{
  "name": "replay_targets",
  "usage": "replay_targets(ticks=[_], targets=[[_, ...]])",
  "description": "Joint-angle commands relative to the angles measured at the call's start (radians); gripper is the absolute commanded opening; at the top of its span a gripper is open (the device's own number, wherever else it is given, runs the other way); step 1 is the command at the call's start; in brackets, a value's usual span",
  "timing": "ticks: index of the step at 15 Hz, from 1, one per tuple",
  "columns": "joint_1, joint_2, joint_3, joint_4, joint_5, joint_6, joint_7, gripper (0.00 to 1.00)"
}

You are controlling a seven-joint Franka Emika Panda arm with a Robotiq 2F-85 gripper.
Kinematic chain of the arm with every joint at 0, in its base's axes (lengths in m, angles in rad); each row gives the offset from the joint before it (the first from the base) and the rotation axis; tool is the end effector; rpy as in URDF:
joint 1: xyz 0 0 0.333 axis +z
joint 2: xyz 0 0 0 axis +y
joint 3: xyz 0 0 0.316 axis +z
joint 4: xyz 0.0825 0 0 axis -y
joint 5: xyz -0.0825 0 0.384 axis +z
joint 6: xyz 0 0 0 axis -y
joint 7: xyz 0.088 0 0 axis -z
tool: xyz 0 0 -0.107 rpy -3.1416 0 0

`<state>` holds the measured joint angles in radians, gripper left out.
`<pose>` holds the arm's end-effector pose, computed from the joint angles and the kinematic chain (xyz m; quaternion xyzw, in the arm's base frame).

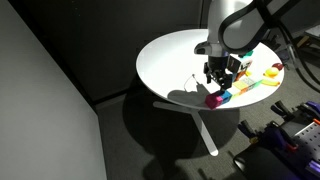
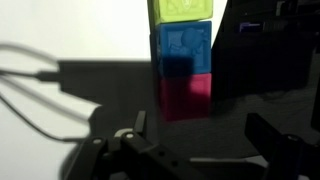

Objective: Move the pink block from the line of blocks to the left side of the table

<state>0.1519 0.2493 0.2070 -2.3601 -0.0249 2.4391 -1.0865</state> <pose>0.4606 0.1760 0.2122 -0.7413 -0.6659 0.0703 0.0463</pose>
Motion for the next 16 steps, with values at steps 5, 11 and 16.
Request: replay_targets(ticks=[5,11,16], targets=[[-0.005,0.035,-0.001,-0.030,-0.123,0.113,0.013,1.00],[-0.016,0.062,0.010,-0.048,-0.124,0.196,0.016,1.00],[-0.017,0.084,0.011,-0.058,-0.129,0.248,0.021,1.00]])
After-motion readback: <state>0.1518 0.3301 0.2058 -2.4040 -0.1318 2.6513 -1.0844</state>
